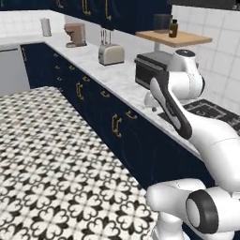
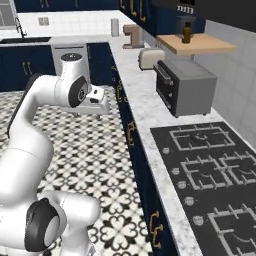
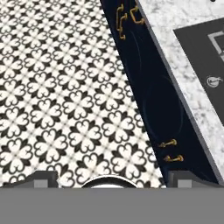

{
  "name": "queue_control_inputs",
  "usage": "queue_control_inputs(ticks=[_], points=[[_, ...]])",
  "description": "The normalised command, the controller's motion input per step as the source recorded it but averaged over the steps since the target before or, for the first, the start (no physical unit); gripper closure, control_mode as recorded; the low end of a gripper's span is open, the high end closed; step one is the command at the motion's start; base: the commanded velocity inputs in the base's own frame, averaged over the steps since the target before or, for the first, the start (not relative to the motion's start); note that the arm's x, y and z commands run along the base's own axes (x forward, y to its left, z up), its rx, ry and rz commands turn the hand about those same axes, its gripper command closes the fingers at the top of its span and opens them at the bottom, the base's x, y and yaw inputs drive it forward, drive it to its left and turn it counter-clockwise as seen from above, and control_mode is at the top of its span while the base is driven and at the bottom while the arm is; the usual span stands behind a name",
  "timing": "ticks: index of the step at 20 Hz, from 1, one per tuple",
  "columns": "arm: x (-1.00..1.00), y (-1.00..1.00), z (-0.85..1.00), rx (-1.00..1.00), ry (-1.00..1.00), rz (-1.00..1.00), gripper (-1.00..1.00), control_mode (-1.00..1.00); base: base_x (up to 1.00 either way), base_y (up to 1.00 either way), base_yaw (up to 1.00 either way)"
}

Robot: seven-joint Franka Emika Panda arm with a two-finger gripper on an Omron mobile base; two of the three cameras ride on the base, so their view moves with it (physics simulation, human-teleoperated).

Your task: Navigate to the coffee machine.

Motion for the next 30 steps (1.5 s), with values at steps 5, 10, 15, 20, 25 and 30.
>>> queue_control_inputs(ticks=[5, 10, 15, 20, 25, 30], points=[[0.00, 0.00, 0.00, 0.00, 0.00, 0.00, -1.00, 1.00, 1.00, 0.52, 0.22], [0.00, 0.00, 0.00, 0.00, 0.00, 0.00, -1.00, 1.00, 1.00, 0.42, 0.22], [0.00, 0.00, 0.00, 0.00, 0.00, 0.00, -1.00, 1.00, 1.00, 0.55, 0.08], [0.00, 0.00, 0.00, 0.00, 0.00, 0.00, -1.00, 1.00, 1.00, 0.70, 0.05], [0.00, 0.00, 0.00, 0.00, 0.00, 0.00, -1.00, 1.00, 1.00, 0.66, 0.01], [0.00, 0.00, 0.00, 0.00, 0.00, 0.00, -1.00, 1.00, 1.00, 0.49, -0.03]])
